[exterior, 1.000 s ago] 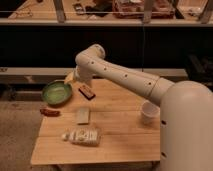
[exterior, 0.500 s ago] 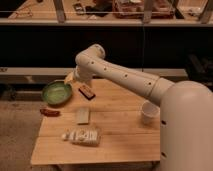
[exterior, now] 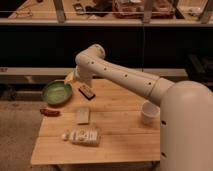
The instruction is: Drag the ceramic bowl in a circle
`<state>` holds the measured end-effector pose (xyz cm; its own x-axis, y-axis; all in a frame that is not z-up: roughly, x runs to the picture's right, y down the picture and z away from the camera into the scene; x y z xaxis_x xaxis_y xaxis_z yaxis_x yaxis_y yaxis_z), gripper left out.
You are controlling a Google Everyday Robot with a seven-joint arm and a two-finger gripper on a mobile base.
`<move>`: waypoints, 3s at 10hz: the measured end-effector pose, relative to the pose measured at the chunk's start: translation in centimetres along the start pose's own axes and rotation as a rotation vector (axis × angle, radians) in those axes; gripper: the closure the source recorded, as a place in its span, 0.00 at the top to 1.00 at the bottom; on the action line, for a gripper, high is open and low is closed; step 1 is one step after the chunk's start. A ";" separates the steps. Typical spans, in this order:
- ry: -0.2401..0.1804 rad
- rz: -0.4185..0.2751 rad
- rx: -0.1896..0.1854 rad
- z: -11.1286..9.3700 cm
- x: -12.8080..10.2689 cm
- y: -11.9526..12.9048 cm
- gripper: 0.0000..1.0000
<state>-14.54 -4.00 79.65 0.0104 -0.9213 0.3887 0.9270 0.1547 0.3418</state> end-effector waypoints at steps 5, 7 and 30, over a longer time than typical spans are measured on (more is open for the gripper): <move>0.000 0.000 0.000 0.0 0.0 0.0 0.80; -0.004 -0.001 0.006 0.0 0.4 -0.2 0.80; -0.201 0.048 -0.096 22.1 1.1 -0.1 0.21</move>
<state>-22.93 2.82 98.93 -0.0102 -0.8228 0.5683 0.9588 0.1534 0.2392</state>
